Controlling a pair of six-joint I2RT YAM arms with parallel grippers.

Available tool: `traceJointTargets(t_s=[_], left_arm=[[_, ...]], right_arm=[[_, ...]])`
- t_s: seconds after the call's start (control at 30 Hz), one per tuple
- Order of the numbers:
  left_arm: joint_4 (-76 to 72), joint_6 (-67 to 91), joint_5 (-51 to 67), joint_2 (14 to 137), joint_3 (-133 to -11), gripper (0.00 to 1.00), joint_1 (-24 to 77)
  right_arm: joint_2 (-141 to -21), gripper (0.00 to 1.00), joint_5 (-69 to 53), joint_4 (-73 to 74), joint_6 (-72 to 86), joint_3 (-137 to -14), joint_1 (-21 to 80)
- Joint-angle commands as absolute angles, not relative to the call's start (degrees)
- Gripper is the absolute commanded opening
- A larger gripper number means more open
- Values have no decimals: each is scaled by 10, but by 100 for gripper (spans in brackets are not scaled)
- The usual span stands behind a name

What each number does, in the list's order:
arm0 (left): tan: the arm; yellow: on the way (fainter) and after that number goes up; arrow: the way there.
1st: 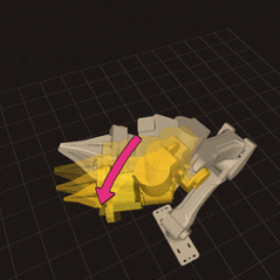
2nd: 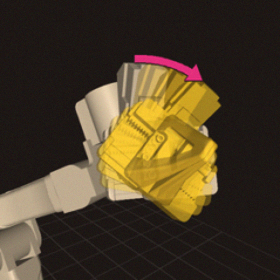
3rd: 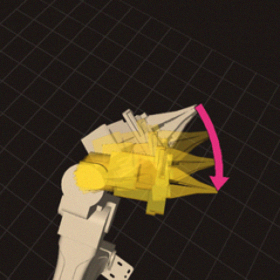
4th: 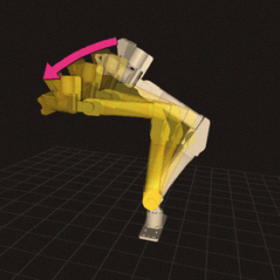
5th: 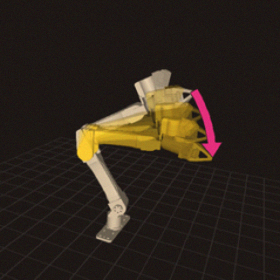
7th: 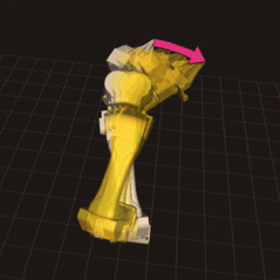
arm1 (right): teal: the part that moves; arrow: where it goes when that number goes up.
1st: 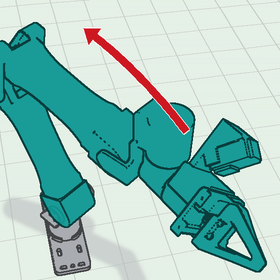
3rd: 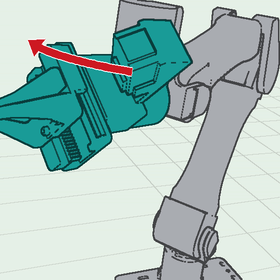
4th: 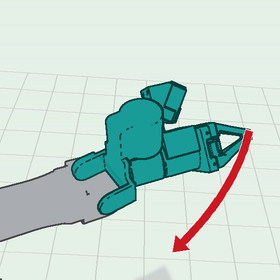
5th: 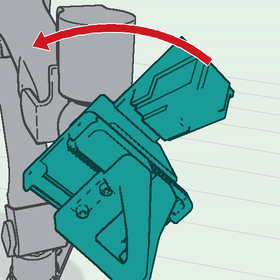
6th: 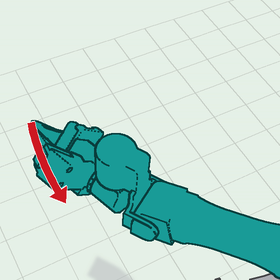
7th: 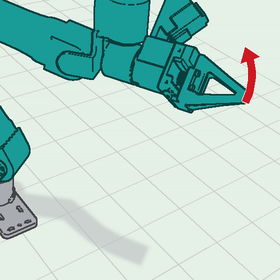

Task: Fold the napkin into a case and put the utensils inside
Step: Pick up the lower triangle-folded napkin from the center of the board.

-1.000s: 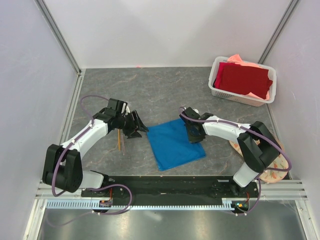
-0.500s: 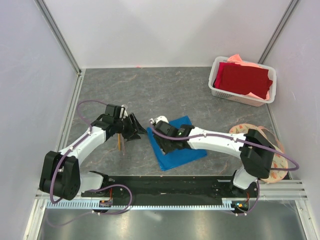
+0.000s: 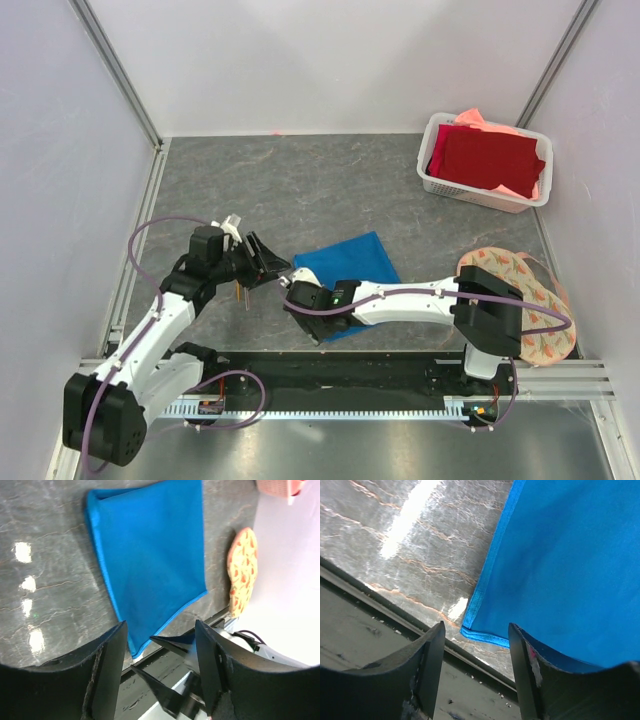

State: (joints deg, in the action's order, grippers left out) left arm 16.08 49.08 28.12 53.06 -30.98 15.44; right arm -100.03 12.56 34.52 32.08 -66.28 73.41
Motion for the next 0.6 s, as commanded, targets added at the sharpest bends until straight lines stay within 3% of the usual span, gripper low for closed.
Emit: traceJointTargets(t_s=[0.0, 0.4, 0.53, 0.57], left_arm=[[151, 496, 285, 510, -307, 64, 151], [160, 490, 277, 525, -303, 64, 142], [165, 483, 275, 526, -305, 64, 131], [168, 482, 275, 527, -305, 64, 128]], right_arm=[[-1010, 63, 149, 347, 339, -673, 738], [-1049, 60, 170, 325, 377, -618, 767], [-1062, 54, 179, 309, 386, -601, 773], [-1063, 47, 181, 305, 387, -599, 772]])
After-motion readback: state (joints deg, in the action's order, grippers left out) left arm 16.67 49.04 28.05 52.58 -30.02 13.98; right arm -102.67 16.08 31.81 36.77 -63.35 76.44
